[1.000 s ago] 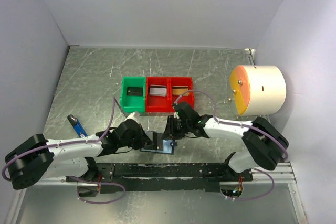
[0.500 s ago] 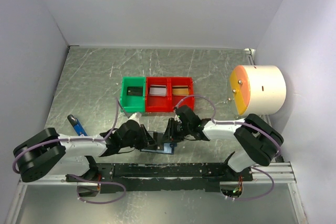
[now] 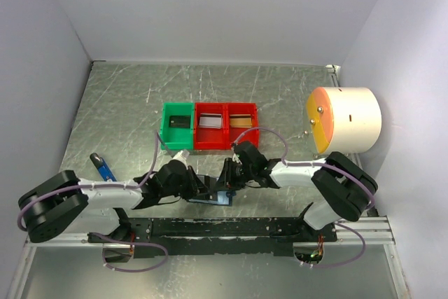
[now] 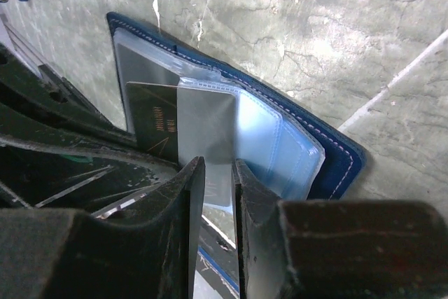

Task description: Take the credit cards out of the card holder

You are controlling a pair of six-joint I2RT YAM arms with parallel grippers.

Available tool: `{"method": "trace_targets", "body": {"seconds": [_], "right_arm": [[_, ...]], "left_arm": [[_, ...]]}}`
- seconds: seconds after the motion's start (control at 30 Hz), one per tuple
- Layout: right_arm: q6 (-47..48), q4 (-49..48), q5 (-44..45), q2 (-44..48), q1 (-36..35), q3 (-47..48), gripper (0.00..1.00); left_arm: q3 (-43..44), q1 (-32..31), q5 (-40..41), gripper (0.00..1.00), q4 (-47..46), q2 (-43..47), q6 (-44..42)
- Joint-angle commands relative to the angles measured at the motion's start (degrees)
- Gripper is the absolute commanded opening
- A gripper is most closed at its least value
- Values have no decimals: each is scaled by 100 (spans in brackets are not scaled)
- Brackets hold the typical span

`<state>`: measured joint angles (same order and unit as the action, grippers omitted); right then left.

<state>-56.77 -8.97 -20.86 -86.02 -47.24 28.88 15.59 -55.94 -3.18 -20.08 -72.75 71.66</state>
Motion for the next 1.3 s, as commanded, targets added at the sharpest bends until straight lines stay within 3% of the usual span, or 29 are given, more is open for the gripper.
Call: {"method": "trace_targets", "body": {"seconds": [0.0, 0.13, 0.37, 0.5, 0.7, 0.87, 0.97, 1.13, 1.27], "right_arm": [[281, 984, 666, -263, 2, -72, 24], [365, 1114, 744, -324, 8, 36, 24], [593, 1089, 611, -389, 9, 296, 24], [934, 1533, 609, -298, 4, 799, 26], [1119, 2210, 893, 346, 1, 1386, 35], [994, 2215, 1078, 932, 2, 1548, 50], [728, 1628, 1470, 1463, 5, 1308, 59], [567, 116, 2106, 2372, 28, 457, 70], [1025, 381, 1888, 2459, 344, 694, 79]], "left_arm": [[122, 22, 302, 13, 661, 690, 26], [113, 22, 675, 7, 1526, 1484, -31], [199, 31, 1106, 7, 2772, 2387, -38], [480, 27, 1458, 7, 3699, 2758, -103], [911, 41, 1850, 7, 4655, 3133, -476], [1414, 241, 1512, 7, 4767, 2877, -1406], [1669, 757, 920, 7, 4629, 2693, -1984], [1680, 2464, -714, 7, 4465, 2881, -2673], [1818, 3404, -1560, 6, 4491, 3189, -3042]]}}
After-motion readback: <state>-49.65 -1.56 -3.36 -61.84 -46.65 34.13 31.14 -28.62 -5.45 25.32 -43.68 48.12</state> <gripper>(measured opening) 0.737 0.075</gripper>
